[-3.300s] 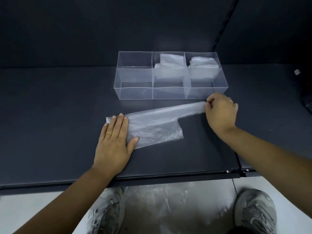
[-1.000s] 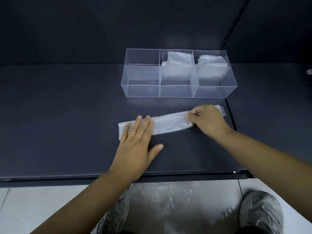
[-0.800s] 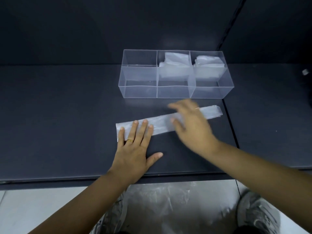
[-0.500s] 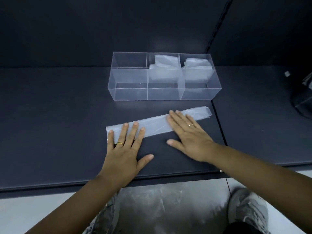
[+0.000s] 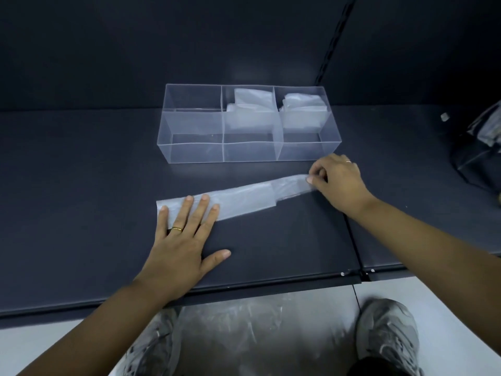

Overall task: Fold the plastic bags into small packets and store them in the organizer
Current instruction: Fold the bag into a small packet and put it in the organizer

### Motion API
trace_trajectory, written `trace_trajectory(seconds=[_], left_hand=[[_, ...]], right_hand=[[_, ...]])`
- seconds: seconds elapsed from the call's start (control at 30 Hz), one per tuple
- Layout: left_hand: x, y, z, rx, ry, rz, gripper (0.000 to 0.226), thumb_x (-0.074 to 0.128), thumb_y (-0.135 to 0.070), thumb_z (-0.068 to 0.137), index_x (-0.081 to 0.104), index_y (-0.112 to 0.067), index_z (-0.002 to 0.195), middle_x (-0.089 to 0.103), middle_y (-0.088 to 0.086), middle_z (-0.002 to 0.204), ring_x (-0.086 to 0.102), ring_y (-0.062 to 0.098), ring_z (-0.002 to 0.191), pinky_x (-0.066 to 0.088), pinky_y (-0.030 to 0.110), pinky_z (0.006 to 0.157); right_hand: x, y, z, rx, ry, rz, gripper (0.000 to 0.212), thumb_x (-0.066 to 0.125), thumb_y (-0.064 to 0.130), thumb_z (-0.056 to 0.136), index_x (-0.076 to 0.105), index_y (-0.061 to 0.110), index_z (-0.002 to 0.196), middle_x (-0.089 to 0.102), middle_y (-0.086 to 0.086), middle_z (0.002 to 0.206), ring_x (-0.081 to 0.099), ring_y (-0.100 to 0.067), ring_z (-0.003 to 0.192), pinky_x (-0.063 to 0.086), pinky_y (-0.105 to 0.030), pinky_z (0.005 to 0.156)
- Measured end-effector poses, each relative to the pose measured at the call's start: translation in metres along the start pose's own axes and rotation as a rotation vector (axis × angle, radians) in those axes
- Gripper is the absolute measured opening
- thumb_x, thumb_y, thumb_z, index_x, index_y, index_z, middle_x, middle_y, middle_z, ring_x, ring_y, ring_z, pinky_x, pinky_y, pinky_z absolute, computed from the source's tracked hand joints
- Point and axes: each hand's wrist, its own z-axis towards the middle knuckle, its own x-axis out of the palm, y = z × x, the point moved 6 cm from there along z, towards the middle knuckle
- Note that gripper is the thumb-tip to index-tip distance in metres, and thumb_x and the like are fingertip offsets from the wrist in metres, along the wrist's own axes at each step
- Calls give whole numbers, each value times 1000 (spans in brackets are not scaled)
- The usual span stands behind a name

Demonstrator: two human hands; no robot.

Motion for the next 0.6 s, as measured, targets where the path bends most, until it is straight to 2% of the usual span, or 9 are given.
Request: trace_trajectory(seconds=[0.1,0.17,0.2,0.27,0.33,0.37,0.43,0.53,0.6], left_hand=[[-1,10,6,68,23,12,83,5,-71,89,16,-18,152,13,3,160,7,27,147,14,59,115],[-1,21,10,139,19,18,86,-3,-75,85,7,-23,153,0,-3,161,-9,18,147,-3,51,118],[-4,26,13,171,8,6,89,-3,-76,84,9,-23,153,-2,-6,160,-14,14,147,-9,46,118],[-17,27,18,216,-38,-57,89,5,-77,84,30,-20,148,8,-8,160,-10,10,147,-12,39,118],[-33,10,23,249,-101,-131,83,17,-75,85,47,-17,136,22,-5,157,2,12,147,-5,37,119],[-39,-6,23,267,-129,-177,80,24,-74,85,50,-15,133,26,-2,156,8,13,147,-1,36,120],[-42,-45,20,302,-147,-309,81,35,-71,84,43,-14,140,25,-1,157,10,13,147,3,33,120],[-35,-98,9,301,-98,-511,89,44,-69,83,14,-22,152,6,-12,158,-6,-1,145,-7,18,116],[-31,-120,3,270,-112,-615,88,56,-57,85,10,-24,152,4,-18,155,-8,-8,141,-7,11,113]], right_hand=[[-3,-3,-6,-14,80,59,8,65,19,89,65,14,83,52,0,98,46,-16,96,39,-27,88],[-9,-10,-21,70,138,250,12,67,13,87,64,14,75,60,0,89,55,-12,81,42,-20,75],[-11,-14,-32,153,182,411,15,67,9,86,63,13,72,65,-1,79,58,-11,68,44,-19,67],[-11,-18,-60,320,284,757,15,66,0,84,62,8,72,65,-6,60,56,-12,53,45,-18,51],[-6,-19,-91,475,388,950,11,67,-2,82,59,6,80,65,-11,59,58,-14,52,45,-17,46],[-4,-19,-105,540,437,992,13,68,0,81,58,7,84,66,-13,61,59,-14,52,46,-17,46],[-3,-15,-131,630,541,1045,23,72,4,74,58,9,92,66,-13,64,61,-13,54,47,-18,48],[-9,2,-157,678,694,1170,34,75,10,63,61,10,95,66,-12,72,63,-15,60,48,-21,53],[-17,16,-163,675,742,1283,34,77,9,61,63,10,92,66,-11,73,63,-16,59,48,-21,51]])
